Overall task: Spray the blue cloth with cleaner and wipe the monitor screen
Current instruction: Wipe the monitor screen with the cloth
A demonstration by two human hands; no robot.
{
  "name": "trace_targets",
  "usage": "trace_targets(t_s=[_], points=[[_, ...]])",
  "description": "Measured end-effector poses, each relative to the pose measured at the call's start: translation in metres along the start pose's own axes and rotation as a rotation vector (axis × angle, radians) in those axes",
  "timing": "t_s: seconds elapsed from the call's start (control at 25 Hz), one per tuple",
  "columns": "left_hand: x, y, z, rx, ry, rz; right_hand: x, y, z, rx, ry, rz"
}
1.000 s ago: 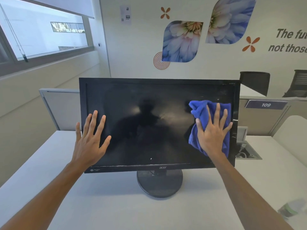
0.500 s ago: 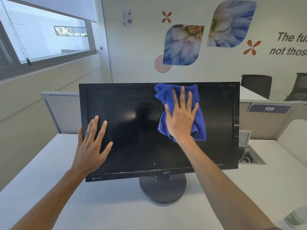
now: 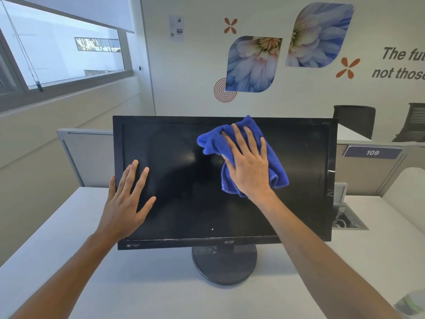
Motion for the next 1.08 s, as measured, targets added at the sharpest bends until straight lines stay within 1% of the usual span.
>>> trace_targets(t_s=[0.16,0.36,0.48,0.52,0.64,0.68,0.72,0.8,0.84,1.0,1.08], points=[[0.001,0.001,0.000,-0.007,0.002,0.003,-0.010,-0.011,-0.063,-0.058,0.083,-0.003],[0.001,0.002,0.000,-0.029,-0.010,0.009,-0.026,-0.024,-0.142,-0.103,0.298,0.003],[0.001,0.002,0.001,-0.039,-0.011,0.011,-0.032,-0.033,-0.175,-0.135,0.334,-0.010],[0.001,0.002,0.001,-0.040,-0.010,0.016,-0.033,-0.039,-0.188,-0.127,0.396,-0.045],[0.000,0.002,0.000,-0.039,-0.005,0.020,-0.036,-0.052,-0.236,0.018,0.715,-0.168],[0.000,0.002,0.001,-0.037,-0.003,0.016,-0.031,-0.052,-0.241,0.063,0.734,-0.177],[0.000,0.002,0.001,-0.036,-0.002,0.013,-0.023,-0.050,-0.236,0.078,0.685,-0.164],[0.000,0.002,0.001,-0.038,-0.002,0.013,-0.009,-0.039,-0.212,0.040,0.534,-0.110],[0.000,0.002,0.001,-0.041,-0.002,0.015,-0.005,-0.033,-0.198,0.017,0.488,-0.085],[0.001,0.002,0.000,-0.044,0.002,0.014,0.002,-0.015,-0.146,-0.005,0.443,-0.053],[0.000,0.001,0.002,-0.049,-0.002,0.013,0.012,-0.008,-0.112,0.006,0.379,-0.040]])
Point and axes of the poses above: each hand's wrist, its own x-axis towards the middle knuckle, its own y-axis out of the palm, z = x × y, the point moved 10 cm from there along x, towards the middle knuckle, and after that the axes turned 12 degrees about -z, right-handed, at the moved point
